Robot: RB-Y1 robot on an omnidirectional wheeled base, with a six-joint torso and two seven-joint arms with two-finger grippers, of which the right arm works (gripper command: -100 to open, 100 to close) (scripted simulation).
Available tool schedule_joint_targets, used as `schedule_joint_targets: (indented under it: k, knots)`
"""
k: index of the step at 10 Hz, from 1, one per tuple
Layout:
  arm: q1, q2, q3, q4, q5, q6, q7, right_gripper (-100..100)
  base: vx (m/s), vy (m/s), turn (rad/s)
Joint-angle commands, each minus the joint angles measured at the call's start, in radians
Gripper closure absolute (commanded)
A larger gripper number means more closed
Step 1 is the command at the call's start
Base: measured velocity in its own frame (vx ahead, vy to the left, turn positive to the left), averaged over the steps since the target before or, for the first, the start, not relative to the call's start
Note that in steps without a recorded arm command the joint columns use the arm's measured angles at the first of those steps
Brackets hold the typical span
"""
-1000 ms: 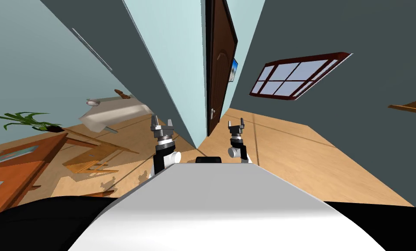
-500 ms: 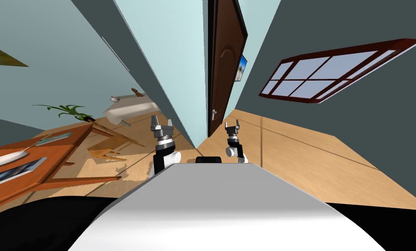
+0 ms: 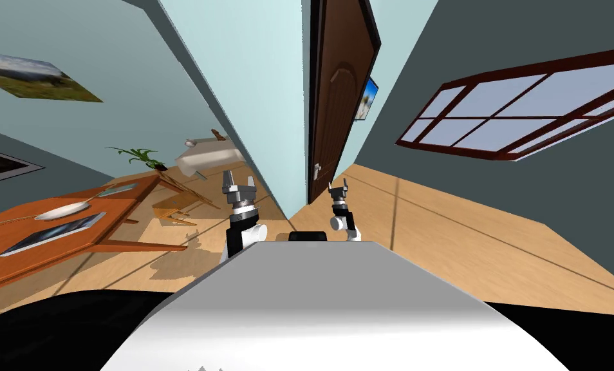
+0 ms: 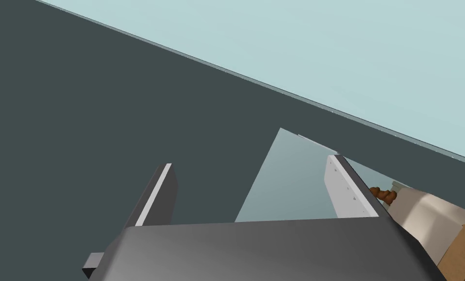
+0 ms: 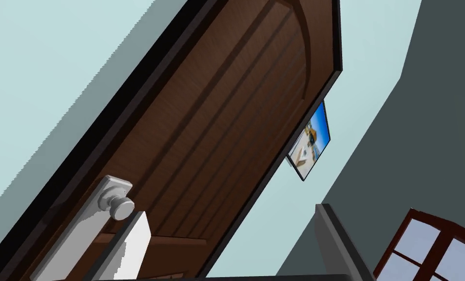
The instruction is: Push the door open
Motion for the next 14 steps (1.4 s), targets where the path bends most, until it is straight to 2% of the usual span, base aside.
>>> schedule_joint_targets:
  k: [1,9,14]
  knots:
    - [-0.014,0.002,0.009,0.028,-0.016,-0.003,-0.012,-100,0.061,-0.110,0.118]
    - [-0.102,0.015,0.086,0.198,-0.159,0.017,-0.098,-100,0.083,-0.179,0.225]
    - [-0.153,0.032,0.131,0.298,-0.243,0.028,-0.148,-100,0.079,-0.186,0.215]
